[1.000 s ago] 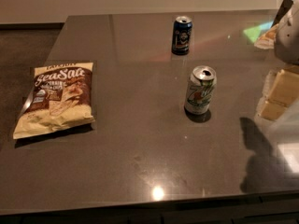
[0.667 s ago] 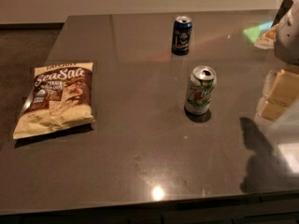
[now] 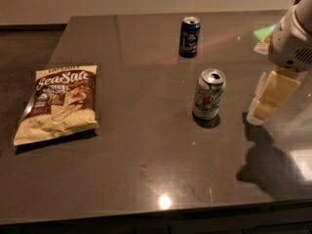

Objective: Move 7up can near brown chip bag

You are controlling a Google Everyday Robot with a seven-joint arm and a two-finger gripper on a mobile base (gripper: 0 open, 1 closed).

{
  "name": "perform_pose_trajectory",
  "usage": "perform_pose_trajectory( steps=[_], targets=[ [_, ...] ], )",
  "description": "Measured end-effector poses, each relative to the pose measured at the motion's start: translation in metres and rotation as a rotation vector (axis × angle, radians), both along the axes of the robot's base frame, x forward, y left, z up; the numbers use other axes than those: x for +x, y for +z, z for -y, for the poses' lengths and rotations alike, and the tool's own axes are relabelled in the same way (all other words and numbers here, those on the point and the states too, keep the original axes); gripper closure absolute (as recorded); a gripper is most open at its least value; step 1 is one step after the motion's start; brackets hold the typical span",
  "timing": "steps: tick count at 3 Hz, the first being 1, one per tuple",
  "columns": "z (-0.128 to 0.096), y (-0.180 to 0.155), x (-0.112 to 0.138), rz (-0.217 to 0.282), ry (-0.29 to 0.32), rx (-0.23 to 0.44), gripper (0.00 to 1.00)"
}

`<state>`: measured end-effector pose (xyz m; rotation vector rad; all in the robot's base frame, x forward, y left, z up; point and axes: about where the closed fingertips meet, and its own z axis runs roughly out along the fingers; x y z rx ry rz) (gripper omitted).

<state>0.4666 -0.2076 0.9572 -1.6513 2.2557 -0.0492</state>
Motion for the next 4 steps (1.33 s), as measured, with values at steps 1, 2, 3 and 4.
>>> perform_pose_trajectory(
  steps=[1,2,3,4],
  targets=[
    [-0.016,-0.012,0.019,0.008,-0.013,0.081,0.00],
    [-0.036,-0.023,0.036,0.015,-0.016,0.149,0.00],
    [-0.053,-0.035,0.046,0.015,-0.016,0.197,0.00],
    [-0.059,-0.044,0.055,0.019,-0.029,0.217,0.16]
  ],
)
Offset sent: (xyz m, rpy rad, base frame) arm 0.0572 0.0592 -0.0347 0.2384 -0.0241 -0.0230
